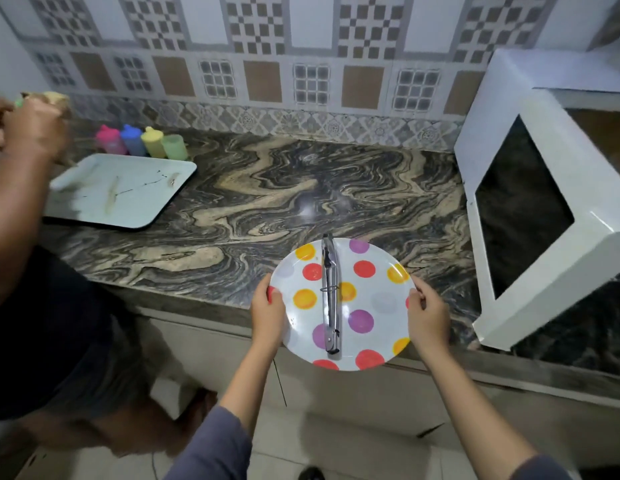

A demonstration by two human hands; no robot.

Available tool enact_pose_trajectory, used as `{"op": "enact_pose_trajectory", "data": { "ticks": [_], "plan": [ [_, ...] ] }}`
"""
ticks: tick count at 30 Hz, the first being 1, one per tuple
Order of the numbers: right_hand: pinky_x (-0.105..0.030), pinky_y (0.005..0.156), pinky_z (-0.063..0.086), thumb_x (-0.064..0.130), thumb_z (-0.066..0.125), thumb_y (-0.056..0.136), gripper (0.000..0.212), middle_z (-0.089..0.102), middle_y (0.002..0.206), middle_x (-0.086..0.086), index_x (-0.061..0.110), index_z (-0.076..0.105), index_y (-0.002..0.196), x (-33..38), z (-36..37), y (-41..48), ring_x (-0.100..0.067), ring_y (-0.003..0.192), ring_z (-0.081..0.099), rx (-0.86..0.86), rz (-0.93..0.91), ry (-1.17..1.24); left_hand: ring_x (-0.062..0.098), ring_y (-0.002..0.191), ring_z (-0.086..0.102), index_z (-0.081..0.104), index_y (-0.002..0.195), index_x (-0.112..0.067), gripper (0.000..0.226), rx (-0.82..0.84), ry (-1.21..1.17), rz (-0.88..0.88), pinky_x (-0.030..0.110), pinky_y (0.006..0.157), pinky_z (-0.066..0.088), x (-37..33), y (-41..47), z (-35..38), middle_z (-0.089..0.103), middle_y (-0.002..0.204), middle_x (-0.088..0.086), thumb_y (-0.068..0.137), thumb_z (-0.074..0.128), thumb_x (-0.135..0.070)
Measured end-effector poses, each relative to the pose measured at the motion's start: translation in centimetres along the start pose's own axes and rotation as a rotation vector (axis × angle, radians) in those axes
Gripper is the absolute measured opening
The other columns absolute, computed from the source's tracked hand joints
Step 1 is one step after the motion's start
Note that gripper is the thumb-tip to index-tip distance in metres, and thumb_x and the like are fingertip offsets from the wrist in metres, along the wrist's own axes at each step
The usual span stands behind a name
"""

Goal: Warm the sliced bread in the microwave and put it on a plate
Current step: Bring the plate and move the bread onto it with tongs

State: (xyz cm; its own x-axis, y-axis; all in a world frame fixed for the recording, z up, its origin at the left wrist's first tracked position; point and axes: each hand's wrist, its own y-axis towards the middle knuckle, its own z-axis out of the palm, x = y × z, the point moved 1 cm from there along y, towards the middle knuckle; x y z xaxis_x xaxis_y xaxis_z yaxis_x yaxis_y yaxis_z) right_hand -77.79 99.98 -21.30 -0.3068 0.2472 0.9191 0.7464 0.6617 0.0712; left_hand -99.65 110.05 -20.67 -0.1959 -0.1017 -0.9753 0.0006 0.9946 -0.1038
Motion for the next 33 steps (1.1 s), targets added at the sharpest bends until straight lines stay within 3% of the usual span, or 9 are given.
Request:
{"op": "enact_pose_trajectory", "data": {
  "ticks": [2, 6, 11, 13, 18, 22, 26, 29, 33],
  "plan": [
    [-0.03, 0.078, 0.043, 0.01, 0.04, 0.095, 0.031, 0.063, 0.111, -0.004, 0.012, 0.061, 0.119, -0.1, -1.2, -1.8, -0.018, 0.099, 0.055, 0.006, -0.003, 0.017, 0.017, 0.088, 0.052, 0.056, 0.115, -0.005, 0.034, -0.037, -0.021, 0.017, 0.0, 0.059, 0.04, -0.1, -2.6, -0.6, 0.06, 0.101, 0.006, 0.092, 0.033, 0.004],
    [-0.036, 0.082, 0.046, 0.007, 0.04, 0.094, 0.031, 0.064, 0.11, -0.007, 0.01, 0.061, 0.116, -0.6, -4.7, -6.0, -0.025, 0.1, 0.057, 0.02, -0.019, 0.074, 0.017, 0.086, 0.053, 0.056, 0.117, -0.004, 0.035, -0.059, -0.044, 0.022, 0.021, 0.069, 0.043, 0.3, -7.9, -1.6, 0.062, 0.105, 0.01, 0.091, 0.034, 0.003],
    [-0.036, 0.085, 0.049, 0.008, 0.044, 0.092, 0.031, 0.065, 0.113, -0.01, 0.01, 0.063, 0.116, -2.4, -10.7, -11.6, -0.026, 0.103, 0.059, -0.036, 0.01, 0.093, 0.018, 0.081, 0.052, 0.061, 0.105, -0.008, 0.033, -0.012, -0.012, 0.086, 0.028, 0.067, 0.04, 0.8, -15.4, -1.6, 0.063, 0.092, 0.009, 0.087, 0.035, 0.002],
    [-0.04, 0.085, 0.051, 0.011, 0.044, 0.092, 0.03, 0.067, 0.112, -0.009, 0.013, 0.063, 0.115, -3.4, -13.5, -13.6, -0.026, 0.102, 0.061, -0.054, 0.022, 0.094, 0.02, 0.083, 0.054, 0.061, 0.109, -0.007, 0.034, 0.001, -0.022, 0.072, 0.029, 0.072, 0.041, 1.1, -18.2, -0.9, 0.064, 0.097, 0.011, 0.087, 0.036, 0.001],
    [-0.025, 0.075, 0.04, 0.01, 0.043, 0.093, 0.03, 0.067, 0.11, -0.009, 0.009, 0.063, 0.115, -6.2, -21.0, -17.4, -0.024, 0.1, 0.06, -0.144, 0.027, 0.013, 0.017, 0.082, 0.054, 0.06, 0.11, -0.009, 0.034, 0.108, -0.064, 0.067, 0.024, 0.068, 0.043, 1.5, -25.1, 3.1, 0.064, 0.095, 0.007, 0.088, 0.036, 0.001],
    [-0.027, 0.078, 0.042, 0.007, 0.044, 0.092, 0.03, 0.068, 0.107, -0.013, 0.007, 0.063, 0.115, -8.4, -27.1, -19.2, -0.027, 0.098, 0.06, -0.243, 0.06, -0.043, 0.013, 0.077, 0.054, 0.06, 0.112, -0.01, 0.036, 0.197, -0.072, 0.044, 0.011, 0.06, 0.043, 1.8, -29.1, 7.8, 0.064, 0.094, 0.005, 0.089, 0.034, 0.002],
    [-0.028, 0.081, 0.042, 0.007, 0.042, 0.093, 0.03, 0.066, 0.109, -0.01, 0.007, 0.062, 0.115, -10.6, -32.3, -19.7, -0.022, 0.097, 0.058, -0.34, 0.126, -0.058, 0.013, 0.078, 0.053, 0.058, 0.116, -0.007, 0.037, 0.302, -0.069, 0.034, 0.012, 0.059, 0.043, 1.6, -31.6, 13.1, 0.064, 0.095, 0.009, 0.089, 0.034, 0.0],
    [-0.032, 0.085, 0.046, 0.008, 0.042, 0.092, 0.03, 0.066, 0.107, -0.008, 0.008, 0.063, 0.114, -11.9, -35.8, -19.4, -0.022, 0.098, 0.058, -0.42, 0.165, -0.062, 0.018, 0.086, 0.056, 0.059, 0.115, -0.01, 0.037, 0.395, -0.072, 0.046, 0.022, 0.07, 0.044, 0.8, -33.0, 17.3, 0.064, 0.098, 0.007, 0.088, 0.036, 0.001],
    [-0.028, 0.079, 0.043, 0.006, 0.042, 0.093, 0.029, 0.063, 0.096, -0.002, 0.01, 0.064, 0.11, -12.8, -39.8, -17.1, -0.015, 0.089, 0.055, -0.477, 0.164, -0.076, 0.024, 0.103, 0.055, 0.052, 0.124, -0.008, 0.038, 0.463, -0.057, 0.028, 0.031, 0.086, 0.045, -0.6, -33.3, 23.2, 0.061, 0.111, 0.008, 0.09, 0.036, -0.001]
  ]
}}
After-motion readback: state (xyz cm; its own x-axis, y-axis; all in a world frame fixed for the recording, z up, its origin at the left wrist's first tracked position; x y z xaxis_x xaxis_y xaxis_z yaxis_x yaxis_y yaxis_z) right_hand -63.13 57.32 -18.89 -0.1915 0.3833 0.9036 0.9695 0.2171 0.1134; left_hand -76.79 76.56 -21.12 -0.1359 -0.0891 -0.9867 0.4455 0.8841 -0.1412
